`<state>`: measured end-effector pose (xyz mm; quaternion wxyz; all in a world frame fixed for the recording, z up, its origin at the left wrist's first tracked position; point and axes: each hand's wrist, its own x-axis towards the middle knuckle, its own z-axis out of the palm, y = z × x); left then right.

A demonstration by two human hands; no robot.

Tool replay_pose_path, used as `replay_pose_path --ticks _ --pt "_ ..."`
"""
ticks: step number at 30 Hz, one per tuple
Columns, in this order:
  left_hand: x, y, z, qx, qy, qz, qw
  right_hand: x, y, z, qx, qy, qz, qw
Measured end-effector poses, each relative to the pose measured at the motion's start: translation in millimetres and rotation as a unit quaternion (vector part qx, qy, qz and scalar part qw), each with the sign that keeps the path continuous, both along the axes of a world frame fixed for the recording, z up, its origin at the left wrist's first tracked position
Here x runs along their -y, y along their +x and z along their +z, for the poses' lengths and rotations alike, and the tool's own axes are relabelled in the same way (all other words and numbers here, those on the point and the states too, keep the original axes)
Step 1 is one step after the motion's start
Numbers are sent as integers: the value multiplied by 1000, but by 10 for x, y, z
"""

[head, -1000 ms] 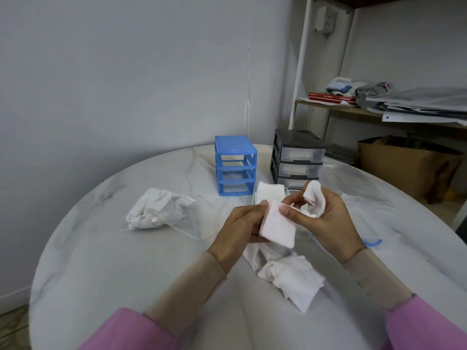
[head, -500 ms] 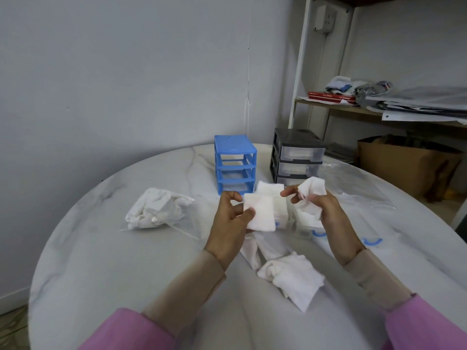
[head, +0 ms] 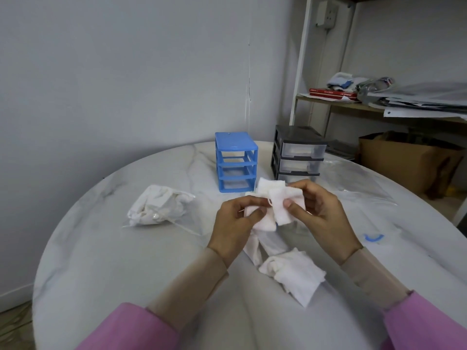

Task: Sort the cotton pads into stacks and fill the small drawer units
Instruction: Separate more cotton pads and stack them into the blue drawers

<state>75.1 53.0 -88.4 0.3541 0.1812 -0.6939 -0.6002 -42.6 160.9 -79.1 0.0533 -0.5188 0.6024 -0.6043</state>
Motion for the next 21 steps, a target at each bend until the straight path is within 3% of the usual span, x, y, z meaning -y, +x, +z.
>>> replay_pose_path --ticks 5,15,21 --pt "29 2 -27 5 -9 1 1000 6 38 14 86 -13 35 996" --pt "16 -18 -43 -9 0 -17 1000 35 12 10 113 -27 30 993" --pt "-25 -19 -19 -32 -8 -39 999 82 73 -37 201 -25 58 978"
